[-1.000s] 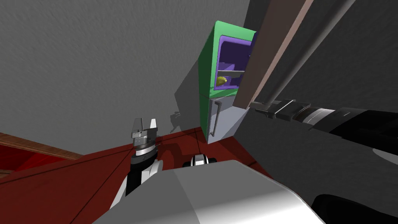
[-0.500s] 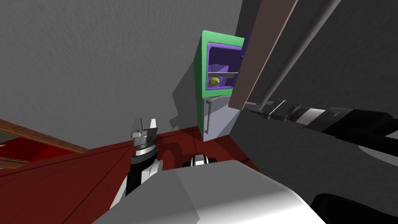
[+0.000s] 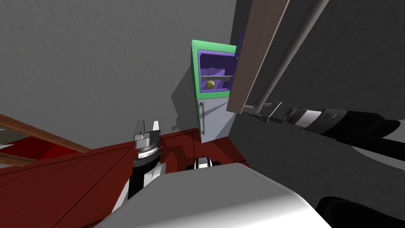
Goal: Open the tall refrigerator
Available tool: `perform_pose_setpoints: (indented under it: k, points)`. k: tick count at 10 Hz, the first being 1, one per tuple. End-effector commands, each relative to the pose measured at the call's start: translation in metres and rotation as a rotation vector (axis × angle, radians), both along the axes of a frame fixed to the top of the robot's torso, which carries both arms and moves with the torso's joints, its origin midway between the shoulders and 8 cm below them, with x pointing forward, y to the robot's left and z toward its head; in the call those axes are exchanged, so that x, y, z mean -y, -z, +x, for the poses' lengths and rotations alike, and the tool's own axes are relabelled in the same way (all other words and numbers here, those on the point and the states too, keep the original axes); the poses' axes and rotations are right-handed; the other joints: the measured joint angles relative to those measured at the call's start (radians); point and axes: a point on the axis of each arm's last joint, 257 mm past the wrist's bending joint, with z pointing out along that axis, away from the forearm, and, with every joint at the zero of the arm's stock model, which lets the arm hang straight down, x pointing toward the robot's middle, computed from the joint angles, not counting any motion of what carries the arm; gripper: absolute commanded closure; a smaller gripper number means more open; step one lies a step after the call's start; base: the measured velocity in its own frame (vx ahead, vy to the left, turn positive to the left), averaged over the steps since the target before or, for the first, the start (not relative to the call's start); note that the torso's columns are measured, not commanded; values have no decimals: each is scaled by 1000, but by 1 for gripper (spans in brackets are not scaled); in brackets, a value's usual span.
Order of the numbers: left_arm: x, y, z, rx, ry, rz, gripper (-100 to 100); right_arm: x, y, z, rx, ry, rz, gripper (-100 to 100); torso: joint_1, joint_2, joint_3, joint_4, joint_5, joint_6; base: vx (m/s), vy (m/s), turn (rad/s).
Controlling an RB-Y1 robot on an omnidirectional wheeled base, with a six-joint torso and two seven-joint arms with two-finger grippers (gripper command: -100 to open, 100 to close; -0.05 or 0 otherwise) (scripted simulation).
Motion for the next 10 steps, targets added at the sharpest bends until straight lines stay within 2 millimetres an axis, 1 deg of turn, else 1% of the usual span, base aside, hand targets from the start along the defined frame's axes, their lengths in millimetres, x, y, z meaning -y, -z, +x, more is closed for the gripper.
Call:
perform_pose_setpoints:
  k: [1,2,3,4,5,6,7,8,10]
  points:
    - [0,0,0,0,0,0,0,-24,-6,1,15,-64,-3,100,-1,1,0,0,0,-1,-147,-326,68]
    - [0,0,0,0,0,0,0,-36,-6,-1,15,-96,-3,100,-2,3,2,1,-1,0,-188,-320,44]
    - [0,0,0,0,0,0,0,-36,-6,-1,15,-96,-3,100,-1,6,4,2,-1,0,-106,-247,16]
    - [0,0,0,0,0,0,0,-48,-6,-2,15,-129,-4,100,4,3,3,1,1,1,-70,-250,4]
    - [0,0,0,0,0,0,0,-47,-1,-2,-2,-128,-2,100,6,2,1,1,2,-1,-45,-128,6]
    - [0,0,0,0,0,0,0,-61,-1,-5,-2,-164,0,100,12,0,1,-2,1,0,-46,-155,13]
    - [0,0,0,0,0,0,0,-72,-1,-8,-1,-195,1,100,8,2,3,-1,1,-1,-42,-293,66]
    - [0,0,0,0,0,0,0,-72,-1,-8,-1,-195,1,100,-2,5,4,1,-1,0,-7,-264,43]
    - [0,0,0,0,0,0,0,-94,-3,-16,2,-257,3,100,-3,2,1,0,-2,0,-16,-277,41]
